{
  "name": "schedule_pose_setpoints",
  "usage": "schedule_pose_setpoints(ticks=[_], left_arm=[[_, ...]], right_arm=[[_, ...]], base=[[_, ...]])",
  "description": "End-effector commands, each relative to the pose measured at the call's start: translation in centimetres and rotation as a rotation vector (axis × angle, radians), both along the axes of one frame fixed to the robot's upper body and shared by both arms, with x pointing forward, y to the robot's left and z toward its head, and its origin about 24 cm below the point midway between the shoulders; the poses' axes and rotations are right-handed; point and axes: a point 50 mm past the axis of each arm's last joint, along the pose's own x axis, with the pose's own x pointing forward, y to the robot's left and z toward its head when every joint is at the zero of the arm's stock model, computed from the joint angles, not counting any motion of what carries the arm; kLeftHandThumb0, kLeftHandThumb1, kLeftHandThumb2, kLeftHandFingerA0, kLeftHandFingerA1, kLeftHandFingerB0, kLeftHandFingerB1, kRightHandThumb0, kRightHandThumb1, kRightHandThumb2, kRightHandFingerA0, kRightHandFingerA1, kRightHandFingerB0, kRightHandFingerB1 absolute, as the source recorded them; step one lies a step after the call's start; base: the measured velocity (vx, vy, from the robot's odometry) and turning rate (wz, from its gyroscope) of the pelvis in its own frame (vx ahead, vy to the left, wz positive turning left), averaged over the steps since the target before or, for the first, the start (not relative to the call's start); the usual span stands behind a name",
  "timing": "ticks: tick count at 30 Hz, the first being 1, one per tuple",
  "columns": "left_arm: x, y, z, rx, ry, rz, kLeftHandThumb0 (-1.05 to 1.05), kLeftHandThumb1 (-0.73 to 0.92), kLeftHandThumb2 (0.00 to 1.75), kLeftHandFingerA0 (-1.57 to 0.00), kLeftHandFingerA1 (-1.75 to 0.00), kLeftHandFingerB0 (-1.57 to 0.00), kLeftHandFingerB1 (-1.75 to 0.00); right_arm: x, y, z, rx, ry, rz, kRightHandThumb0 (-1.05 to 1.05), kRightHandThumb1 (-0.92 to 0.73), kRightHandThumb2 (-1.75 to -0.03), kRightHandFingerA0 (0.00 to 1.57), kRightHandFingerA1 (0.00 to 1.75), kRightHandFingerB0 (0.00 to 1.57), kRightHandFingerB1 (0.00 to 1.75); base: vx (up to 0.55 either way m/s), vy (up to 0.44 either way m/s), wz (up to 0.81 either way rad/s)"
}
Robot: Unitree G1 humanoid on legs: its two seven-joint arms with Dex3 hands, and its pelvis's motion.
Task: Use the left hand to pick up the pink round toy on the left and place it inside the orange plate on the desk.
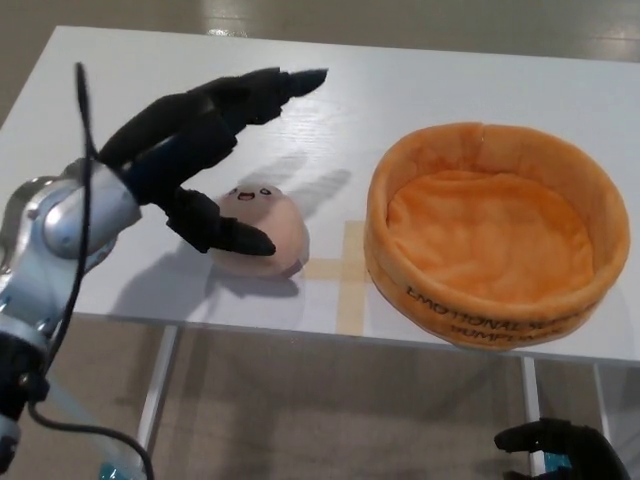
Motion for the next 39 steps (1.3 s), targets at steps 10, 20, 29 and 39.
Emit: schedule_pose_setpoints(ticks=[10,20,29,39], left_arm=[[2.2,0.1,-3.6,0.247,0.051,0.135,-0.44,0.35,0.67,0.0,0.0,-0.04,-0.18],[2.7,0.3,-4.8,0.261,0.118,0.163,-0.45,0.33,0.65,0.0,0.0,-0.03,-0.15],[2.8,0.1,-5.6,0.242,0.137,0.156,-0.39,0.44,0.55,-0.26,-0.32,-0.08,-0.24],[2.7,-0.1,-6.6,0.137,0.227,0.141,-0.18,0.79,0.64,-0.99,-0.54,-0.72,-0.43]], right_arm=[[0.0,-0.2,-0.1,0.001,0.023,0.002,-0.12,-0.57,-0.6,0.66,0.89,0.64,0.77],[0.2,-0.1,0.0,-0.008,0.02,0.008,-0.12,-0.56,-0.59,0.68,0.9,0.65,0.77],[0.3,-0.1,0.1,-0.014,0.026,0.022,-0.13,-0.59,-0.57,0.65,0.86,0.65,0.76],[0.5,0.0,0.2,-0.01,0.02,0.02,-0.13,-0.59,-0.57,0.65,0.85,0.64,0.74]], base=[[0.0,0.0,0.0],[0.0,0.0,0.0],[0.0,0.0,0.0],[0.0,0.0,0.0]])
